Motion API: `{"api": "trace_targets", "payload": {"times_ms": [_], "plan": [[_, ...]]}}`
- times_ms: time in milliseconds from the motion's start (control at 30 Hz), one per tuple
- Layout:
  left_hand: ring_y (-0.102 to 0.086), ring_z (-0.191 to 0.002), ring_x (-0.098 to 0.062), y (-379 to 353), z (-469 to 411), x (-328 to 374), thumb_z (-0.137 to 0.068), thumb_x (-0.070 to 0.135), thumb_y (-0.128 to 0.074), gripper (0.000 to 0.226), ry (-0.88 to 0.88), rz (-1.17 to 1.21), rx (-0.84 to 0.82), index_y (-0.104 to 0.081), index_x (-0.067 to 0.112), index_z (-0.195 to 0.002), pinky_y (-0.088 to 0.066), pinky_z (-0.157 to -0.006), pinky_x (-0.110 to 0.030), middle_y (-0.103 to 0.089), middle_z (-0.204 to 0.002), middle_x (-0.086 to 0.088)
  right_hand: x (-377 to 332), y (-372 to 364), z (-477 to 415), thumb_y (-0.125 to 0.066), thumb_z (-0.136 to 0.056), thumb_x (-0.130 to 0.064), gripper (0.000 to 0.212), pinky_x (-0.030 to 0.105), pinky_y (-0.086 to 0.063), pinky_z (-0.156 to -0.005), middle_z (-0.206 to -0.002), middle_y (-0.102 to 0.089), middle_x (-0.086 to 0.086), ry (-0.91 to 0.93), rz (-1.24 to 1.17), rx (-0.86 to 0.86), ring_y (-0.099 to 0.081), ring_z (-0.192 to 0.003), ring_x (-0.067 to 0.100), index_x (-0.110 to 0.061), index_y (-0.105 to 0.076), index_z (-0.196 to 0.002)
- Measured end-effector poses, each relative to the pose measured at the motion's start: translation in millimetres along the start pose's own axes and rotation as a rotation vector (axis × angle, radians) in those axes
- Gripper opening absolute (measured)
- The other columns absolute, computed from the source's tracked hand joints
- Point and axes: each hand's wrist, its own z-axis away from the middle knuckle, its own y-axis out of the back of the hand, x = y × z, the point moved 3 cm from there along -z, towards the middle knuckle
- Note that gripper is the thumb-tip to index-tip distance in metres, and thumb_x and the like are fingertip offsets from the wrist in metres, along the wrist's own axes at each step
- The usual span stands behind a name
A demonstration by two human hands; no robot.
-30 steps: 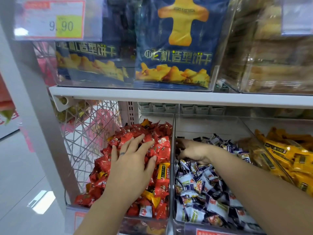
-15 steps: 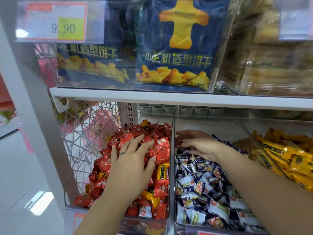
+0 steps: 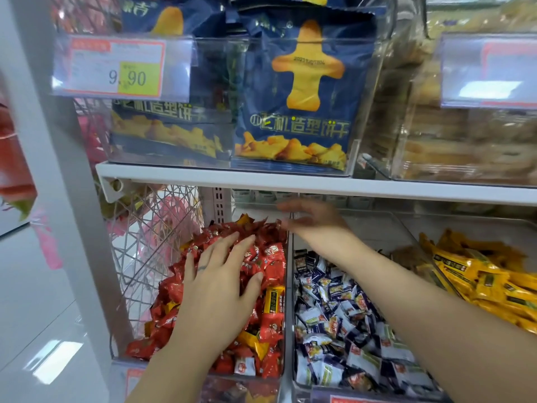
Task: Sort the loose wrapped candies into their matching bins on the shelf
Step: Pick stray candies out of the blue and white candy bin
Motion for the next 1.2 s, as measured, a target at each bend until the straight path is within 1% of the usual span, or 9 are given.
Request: {"api": "trace_targets", "payload": {"times_ms": [200, 333, 467, 733, 833, 900, 1033, 1167, 1200], "plan": [[-0.013, -0.143, -0.009, -3, 0, -3, -0.094, 0.048, -0.042, 0.053, -0.003, -0.044, -0.051, -0.026, 0.043, -0.144, 0.002, -0.117, -0.045, -0.020, -0.152, 0.017, 22, 21, 12, -0.058, -0.091, -0.008, 0.014, 0.022, -0.054, -0.078, -0.089, -0.070, -0.003, -0.249, -0.060, -0.048, -0.067, -0.081, 0.009, -0.021, -0.064, -0.089], [-0.010, -0.143, -0.008, -6, -1, -2, -0.094, 0.048, -0.041, 0.051, 0.003, -0.068, -0.072, -0.026, 0.044, -0.143, 0.001, -0.117, -0.045, -0.017, -0.153, 0.018, 43, 8, 19, -0.054, -0.093, -0.009, 0.028, 0.029, -0.048, -0.088, -0.117, -0.065, 0.006, -0.413, 0.224, -0.489, -0.062, -0.097, 0.013, -0.013, -0.058, -0.120], [-0.010, -0.142, -0.009, -7, -2, 0, -0.094, 0.047, -0.042, 0.051, 0.005, -0.068, -0.077, -0.027, 0.044, -0.143, 0.001, -0.117, -0.045, -0.018, -0.153, 0.017, 62, -4, 12, -0.053, -0.095, -0.016, 0.042, 0.028, -0.031, -0.104, -0.144, -0.044, 0.002, -0.404, 0.582, -0.674, -0.042, -0.129, 0.020, -0.018, -0.048, -0.136], [-0.010, -0.143, -0.008, -9, -4, 2, -0.094, 0.046, -0.042, 0.052, 0.013, -0.075, -0.077, -0.025, 0.044, -0.144, 0.002, -0.117, -0.044, -0.018, -0.153, 0.017, 83, -11, -4, -0.037, -0.094, -0.002, 0.053, 0.045, -0.037, -0.108, -0.140, -0.048, 0.010, -0.451, 0.472, -0.577, -0.044, -0.129, 0.032, -0.023, -0.037, -0.143], [-0.011, -0.143, -0.009, -10, -4, 1, -0.094, 0.046, -0.042, 0.052, 0.009, -0.072, -0.077, -0.026, 0.043, -0.144, 0.001, -0.117, -0.044, -0.019, -0.153, 0.017, 91, -3, -5, -0.040, -0.092, -0.001, 0.061, 0.030, -0.048, -0.083, -0.133, -0.050, 0.007, -0.464, 0.422, -0.493, -0.056, -0.101, 0.022, -0.029, -0.030, -0.145], [-0.010, -0.143, -0.008, -10, -3, 1, -0.095, 0.047, -0.041, 0.052, 0.008, -0.073, -0.080, -0.025, 0.044, -0.144, 0.002, -0.117, -0.044, -0.017, -0.153, 0.017, 94, 5, -5, -0.036, -0.095, -0.003, 0.054, 0.028, -0.042, -0.065, -0.113, -0.056, 0.009, -0.491, 0.385, -0.425, -0.051, -0.078, 0.016, -0.026, -0.034, -0.143], [-0.011, -0.143, -0.008, -10, -3, 0, -0.094, 0.046, -0.042, 0.052, 0.006, -0.057, -0.079, -0.027, 0.043, -0.144, 0.003, -0.117, -0.045, -0.019, -0.153, 0.017, 94, 18, -4, -0.032, -0.097, -0.002, 0.046, 0.028, -0.049, -0.080, -0.139, -0.041, 0.007, -0.556, 0.285, -0.331, -0.056, -0.087, 0.016, -0.022, -0.045, -0.136], [-0.012, -0.143, -0.009, -10, -3, 1, -0.094, 0.045, -0.043, 0.052, 0.007, -0.048, -0.074, -0.028, 0.042, -0.144, 0.002, -0.117, -0.046, -0.020, -0.153, 0.017, 84, 23, -1, -0.034, -0.097, -0.001, 0.039, 0.022, -0.044, -0.065, -0.089, -0.046, -0.008, -0.513, 0.361, -0.336, -0.050, -0.072, 0.010, -0.015, -0.049, -0.131], [-0.012, -0.143, -0.009, -10, -3, 0, -0.094, 0.046, -0.042, 0.052, 0.005, -0.053, -0.075, -0.027, 0.042, -0.144, 0.002, -0.117, -0.046, -0.019, -0.153, 0.017, 78, 24, 0, -0.037, -0.097, -0.003, 0.037, 0.024, -0.043, -0.068, -0.089, -0.047, -0.009, -0.475, 0.386, -0.319, -0.052, -0.074, 0.011, -0.015, -0.051, -0.129]]}}
